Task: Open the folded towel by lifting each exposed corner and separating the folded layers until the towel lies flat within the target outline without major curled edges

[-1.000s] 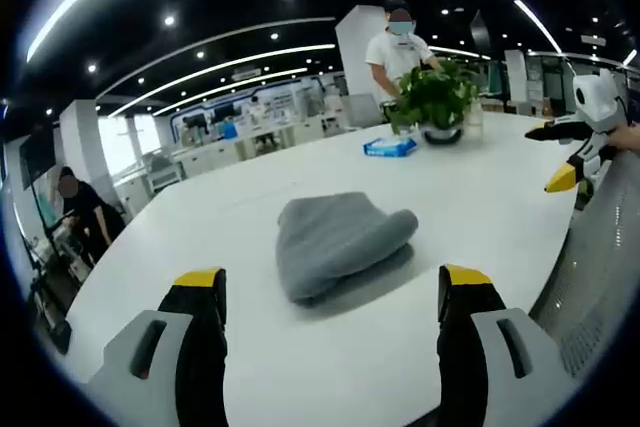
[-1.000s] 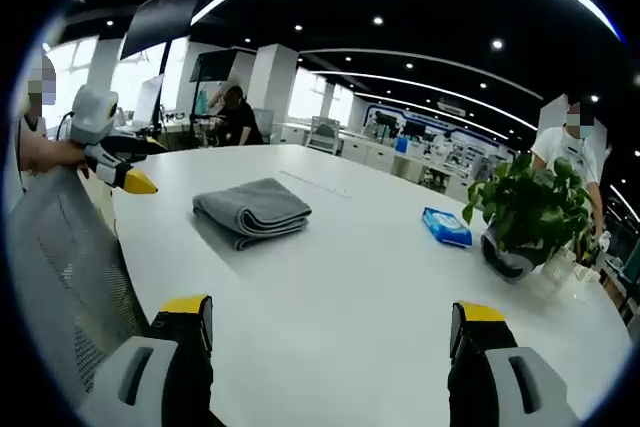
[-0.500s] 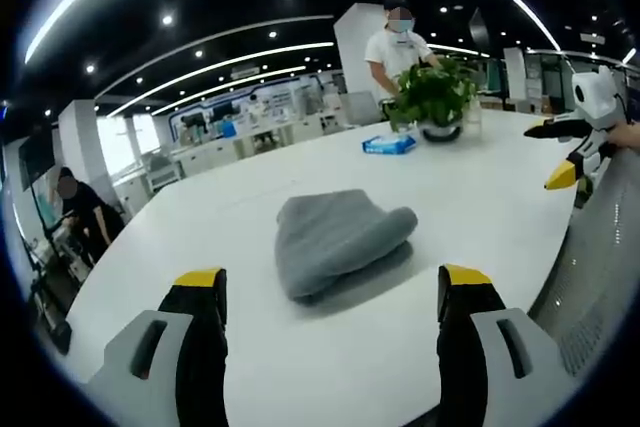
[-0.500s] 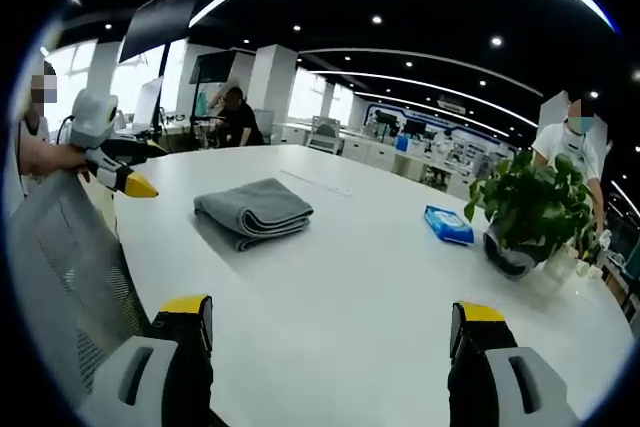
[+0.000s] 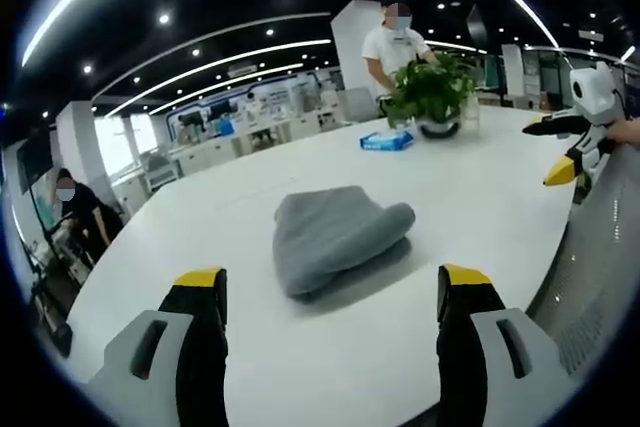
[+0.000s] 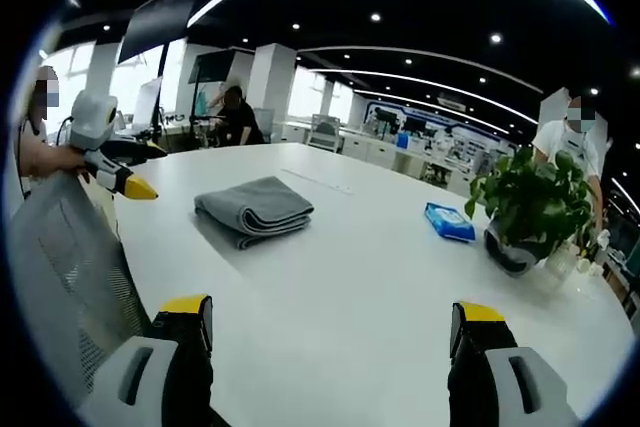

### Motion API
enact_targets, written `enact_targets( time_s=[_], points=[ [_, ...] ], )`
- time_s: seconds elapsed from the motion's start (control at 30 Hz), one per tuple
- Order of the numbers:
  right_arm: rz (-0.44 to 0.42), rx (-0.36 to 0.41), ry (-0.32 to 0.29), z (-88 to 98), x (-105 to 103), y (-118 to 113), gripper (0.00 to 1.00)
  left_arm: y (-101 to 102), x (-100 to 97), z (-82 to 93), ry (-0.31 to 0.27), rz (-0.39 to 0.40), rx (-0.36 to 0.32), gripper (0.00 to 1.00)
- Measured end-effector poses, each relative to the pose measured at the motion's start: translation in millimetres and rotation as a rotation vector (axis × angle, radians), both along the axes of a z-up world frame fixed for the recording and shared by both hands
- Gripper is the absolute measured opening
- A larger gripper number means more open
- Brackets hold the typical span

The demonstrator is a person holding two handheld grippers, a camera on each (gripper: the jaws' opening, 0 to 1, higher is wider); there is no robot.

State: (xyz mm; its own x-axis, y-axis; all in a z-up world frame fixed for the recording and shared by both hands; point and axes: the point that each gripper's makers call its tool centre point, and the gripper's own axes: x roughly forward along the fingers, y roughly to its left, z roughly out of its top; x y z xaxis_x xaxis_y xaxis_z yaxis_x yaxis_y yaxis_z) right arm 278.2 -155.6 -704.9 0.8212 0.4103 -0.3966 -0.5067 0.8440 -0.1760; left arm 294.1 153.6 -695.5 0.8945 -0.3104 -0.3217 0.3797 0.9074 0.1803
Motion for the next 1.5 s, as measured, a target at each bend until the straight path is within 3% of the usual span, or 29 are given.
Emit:
enact_targets(
  time_s=[0.4, 0.5, 0.53, 0.6, 0.67, 0.8, 0.97, 1.1, 1.23, 1.37, 1.43, 1.5],
  points=[
    [0.012, -0.001, 0.008, -0.5, -1, 2, 1.00, 0, -0.4, 0.5, 0.002, 0.000, -0.006, 0.87],
    [0.086, 0.068, -0.047, 23.3, -5, 23, 1.00, 2, 0.2, 6.0, -0.019, 0.012, -0.004, 0.85],
    [0.105, 0.048, -0.058, 24.6, -6, 24, 1.00, 3, 0.8, 9.6, -0.037, 0.018, -0.003, 0.85],
    [0.160, -0.044, -0.020, 16.3, -11, 24, 1.00, 6, 1.4, 14.0, -0.049, 0.027, -0.023, 0.85],
    [0.184, -0.097, -0.025, 20.2, -9, 19, 1.00, 4, 1.9, 14.6, -0.053, 0.016, -0.027, 0.86],
    [0.172, -0.064, -0.026, 43.6, 1, 1, 1.00, -2, -1.7, 17.9, -0.073, -0.045, 0.026, 0.87],
    [0.144, -0.071, -0.017, 71.4, 18, -32, 1.00, 6, -2.7, 21.3, -0.023, -0.076, 0.036, 0.84],
    [0.146, -0.099, 0.006, 78.3, 30, -39, 1.00, 14, 7.9, 32.1, 0.002, -0.082, 0.020, 0.79],
    [0.159, -0.096, 0.018, 76.3, 42, -26, 1.00, 15, 26.6, 38.5, 0.015, -0.087, -0.008, 0.77],
    [0.182, -0.106, 0.050, 62.5, 49, 1, 0.76, 8, 38.5, 26.8, 0.049, -0.120, 0.063, 0.67],
    [0.186, -0.106, 0.044, 56.9, 53, 13, 0.81, 0, 43.0, 21.1, 0.052, -0.152, 0.097, 0.64],
    [0.180, -0.037, 0.081, 48.8, 57, 24, 0.82, -8, 46.9, 17.2, 0.054, -0.171, 0.102, 0.60]
  ],
)
